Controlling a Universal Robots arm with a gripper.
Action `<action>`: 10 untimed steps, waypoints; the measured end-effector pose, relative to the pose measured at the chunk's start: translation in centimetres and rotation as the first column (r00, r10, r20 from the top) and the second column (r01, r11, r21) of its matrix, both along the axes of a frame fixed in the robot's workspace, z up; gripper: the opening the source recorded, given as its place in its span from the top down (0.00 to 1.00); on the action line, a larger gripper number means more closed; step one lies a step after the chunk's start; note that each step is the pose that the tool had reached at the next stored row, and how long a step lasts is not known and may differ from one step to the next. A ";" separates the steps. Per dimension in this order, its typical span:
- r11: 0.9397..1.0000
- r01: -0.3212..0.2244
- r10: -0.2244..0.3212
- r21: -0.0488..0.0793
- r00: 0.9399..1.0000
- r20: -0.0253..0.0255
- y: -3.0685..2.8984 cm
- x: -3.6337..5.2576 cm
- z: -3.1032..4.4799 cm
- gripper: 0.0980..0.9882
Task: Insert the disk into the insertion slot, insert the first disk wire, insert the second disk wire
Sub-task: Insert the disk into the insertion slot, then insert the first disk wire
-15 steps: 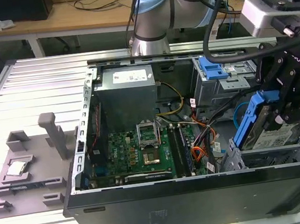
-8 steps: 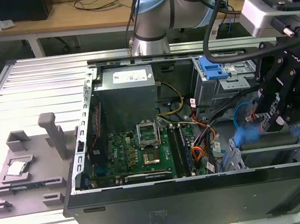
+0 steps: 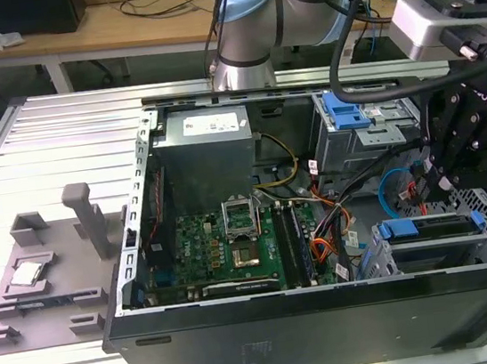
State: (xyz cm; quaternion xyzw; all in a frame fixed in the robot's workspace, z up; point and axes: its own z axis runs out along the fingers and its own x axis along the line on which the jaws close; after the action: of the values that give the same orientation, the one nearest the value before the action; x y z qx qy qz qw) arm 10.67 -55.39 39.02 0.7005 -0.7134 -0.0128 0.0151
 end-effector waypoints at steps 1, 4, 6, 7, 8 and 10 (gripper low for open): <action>1.000 0.000 0.000 0.000 1.000 0.000 0.00 0.00 0.00 0.99; 1.000 0.000 0.000 0.000 1.000 0.000 0.00 0.00 -0.01 0.99; 1.000 0.000 0.000 0.000 1.000 0.000 0.00 0.63 -0.04 0.99; 1.000 0.000 0.000 0.000 1.000 0.000 0.01 1.16 -0.06 0.99; 1.000 0.000 0.000 0.000 1.000 0.000 0.03 1.60 -0.08 0.99; 1.000 0.000 0.000 0.000 1.000 -0.001 0.23 2.56 -0.12 0.99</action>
State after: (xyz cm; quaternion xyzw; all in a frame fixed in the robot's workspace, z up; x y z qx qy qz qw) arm 13.23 -55.16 38.90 0.7005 -0.7134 -0.0130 0.0152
